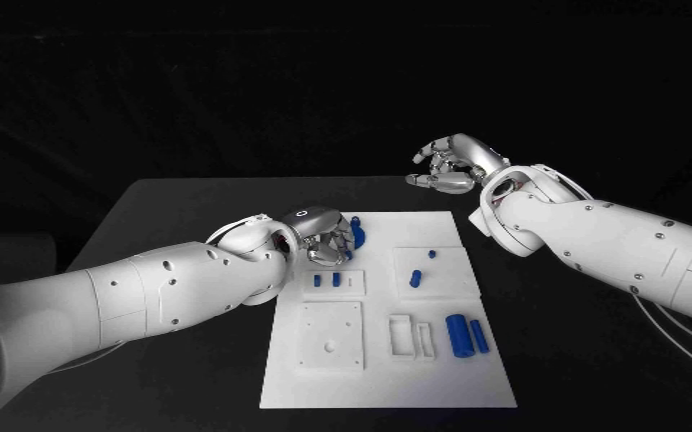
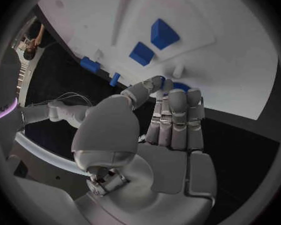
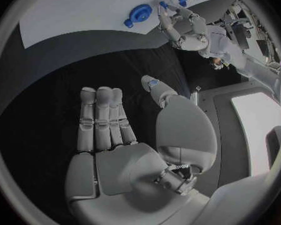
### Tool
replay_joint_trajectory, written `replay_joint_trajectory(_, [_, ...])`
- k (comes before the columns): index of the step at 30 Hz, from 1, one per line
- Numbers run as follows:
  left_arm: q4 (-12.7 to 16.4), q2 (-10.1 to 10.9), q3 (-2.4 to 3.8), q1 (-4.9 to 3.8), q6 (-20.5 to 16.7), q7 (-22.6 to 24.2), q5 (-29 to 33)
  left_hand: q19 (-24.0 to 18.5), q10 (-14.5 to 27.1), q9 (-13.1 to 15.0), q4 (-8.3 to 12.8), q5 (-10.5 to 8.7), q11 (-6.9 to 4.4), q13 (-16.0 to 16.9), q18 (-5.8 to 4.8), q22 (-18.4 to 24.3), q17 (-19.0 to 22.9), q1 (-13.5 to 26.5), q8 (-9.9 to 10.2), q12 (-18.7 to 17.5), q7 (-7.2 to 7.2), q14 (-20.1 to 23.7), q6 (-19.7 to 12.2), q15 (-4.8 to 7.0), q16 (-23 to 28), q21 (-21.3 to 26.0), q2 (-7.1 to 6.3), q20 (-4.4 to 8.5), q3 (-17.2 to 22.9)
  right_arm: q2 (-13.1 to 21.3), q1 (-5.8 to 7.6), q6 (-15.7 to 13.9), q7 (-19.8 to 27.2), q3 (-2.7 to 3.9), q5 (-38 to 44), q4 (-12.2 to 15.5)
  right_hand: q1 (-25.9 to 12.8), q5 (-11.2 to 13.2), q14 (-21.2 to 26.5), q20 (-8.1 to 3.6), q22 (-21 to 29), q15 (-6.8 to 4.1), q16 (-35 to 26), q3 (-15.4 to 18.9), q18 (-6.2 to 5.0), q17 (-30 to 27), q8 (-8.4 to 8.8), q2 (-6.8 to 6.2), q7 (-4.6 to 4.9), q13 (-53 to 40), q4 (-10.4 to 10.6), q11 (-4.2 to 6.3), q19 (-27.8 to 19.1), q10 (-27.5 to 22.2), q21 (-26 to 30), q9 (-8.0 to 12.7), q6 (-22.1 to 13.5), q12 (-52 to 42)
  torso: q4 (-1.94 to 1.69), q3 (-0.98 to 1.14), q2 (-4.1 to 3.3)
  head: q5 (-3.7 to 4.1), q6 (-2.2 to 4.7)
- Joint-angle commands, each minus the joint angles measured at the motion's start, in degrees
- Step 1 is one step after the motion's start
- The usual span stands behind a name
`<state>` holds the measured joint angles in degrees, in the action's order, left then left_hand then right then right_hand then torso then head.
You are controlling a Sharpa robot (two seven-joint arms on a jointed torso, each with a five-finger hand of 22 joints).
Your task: Assemble the parts on the task board
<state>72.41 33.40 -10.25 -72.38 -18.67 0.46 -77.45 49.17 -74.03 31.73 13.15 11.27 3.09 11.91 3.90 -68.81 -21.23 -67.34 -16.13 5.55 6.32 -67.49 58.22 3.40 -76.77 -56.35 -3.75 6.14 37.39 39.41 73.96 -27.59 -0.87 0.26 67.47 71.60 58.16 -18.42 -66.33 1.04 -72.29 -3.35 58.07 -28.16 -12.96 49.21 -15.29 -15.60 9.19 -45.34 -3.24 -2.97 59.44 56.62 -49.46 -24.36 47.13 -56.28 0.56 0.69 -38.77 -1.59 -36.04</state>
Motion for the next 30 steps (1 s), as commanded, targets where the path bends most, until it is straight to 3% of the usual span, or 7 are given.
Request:
replay_joint_trajectory(1, [0.5, 0.3, 0.28, 0.02, -1.8, 0.7, 2.3, 0.3, -0.4, 0.1, -0.1, 0.31, -0.08, 0.0, 0.47, 0.0, 0.1, 0.4, -0.2, -0.1, -0.05, -0.3, 0.5, 0.05, -0.1, 0.0, -0.28, 2.63, 0.3, -0.1, -0.01, 0.5, 0.6, 0.02, 0.1, 0.0, 0.6, -0.2, 0.4, 0.28, 0.0, 0.16, 0.0, -0.2, -2.04, 0.0, -0.18, 0.18, 0.29, 0.1, 0.2, -0.03, 0.1, -0.3, 0.2, 0.1, 0.0, -0.4, 0.00, -0.01, 0.02, -0.13, 0.08])
replay_joint_trajectory(5, [1.5, 1.4, 1.24, 0.01, -1.4, 0.8, 3.3, 0.3, -0.4, 0.1, -0.1, 0.36, -0.09, -0.1, 0.47, 0.0, 0.1, 0.4, -0.2, -0.1, -0.06, -0.3, 0.5, 0.06, -0.1, 0.0, -0.31, 2.65, 0.3, -0.1, -0.01, 0.6, 0.6, 0.02, 0.1, 0.0, 0.6, -0.2, 0.4, 0.28, 0.0, 0.16, 0.0, -0.2, -2.04, -0.1, -0.18, 0.18, 0.29, 0.1, 0.2, -0.03, 0.1, -0.4, 0.2, 0.1, 0.0, -0.4, -0.06, 0.02, 0.04, -0.23, 0.12])
replay_joint_trajectory(11, [3.0, 3.2, 1.95, 0.00, -0.9, 0.7, 4.2, 0.4, -0.4, 0.1, 0.0, 0.41, -0.09, -0.1, 0.46, 0.0, 0.1, 0.4, -0.2, -0.1, -0.06, -0.4, 0.5, 0.07, -0.1, 0.0, -0.34, 2.66, 0.3, 0.0, -0.01, 0.6, 0.6, 0.02, 0.1, 0.0, 0.6, -0.2, 0.4, 0.29, 0.0, 0.16, 0.0, -0.2, -2.04, -0.1, -0.18, 0.17, 0.29, 0.1, 0.3, -0.03, 0.1, -0.4, 0.2, 0.1, 0.0, -0.4, -0.03, -0.01, 0.04, -0.25, 0.16])
replay_joint_trajectory(21, [4.3, 6.1, 2.03, -0.01, 2.4, -0.7, 3.9, 0.4, -0.4, 0.0, 0.1, 0.46, -0.08, -0.1, 0.44, 0.0, 0.2, 0.3, -0.1, -0.2, -0.07, -0.4, 0.5, 0.06, 0.1, 0.1, -0.34, 2.68, 0.5, 0.1, -0.01, 0.6, 0.6, 0.02, 0.1, -0.1, 0.6, -0.2, 0.4, 0.29, -0.1, 0.16, 0.0, -0.2, -2.04, -0.1, -0.18, 0.17, 0.29, 0.2, 0.3, -0.03, 0.1, -0.4, 0.2, 0.1, 0.0, -0.4, 0.03, -0.06, -0.01, -0.44, 0.02])
replay_joint_trajectory(30, [4.0, 6.2, 2.00, 0.01, 3.6, -1.0, 3.2, 0.3, -0.4, 0.0, 0.1, 0.43, -0.07, -0.2, 0.42, -0.1, 0.2, 0.3, -0.1, -0.3, -0.05, -0.3, 0.5, 0.05, 0.1, 0.1, -0.34, 2.68, 0.5, 0.0, -0.02, 0.7, 0.6, 0.02, 0.1, -0.1, 0.6, -0.2, 0.4, 0.29, -0.1, 0.16, 0.0, -0.2, -2.04, -0.1, -0.18, 0.17, 0.29, 0.2, 0.3, -0.03, 0.1, -0.4, 0.2, 0.1, 0.0, -0.4, -0.04, -0.09, 0.02, -0.48, -0.02])
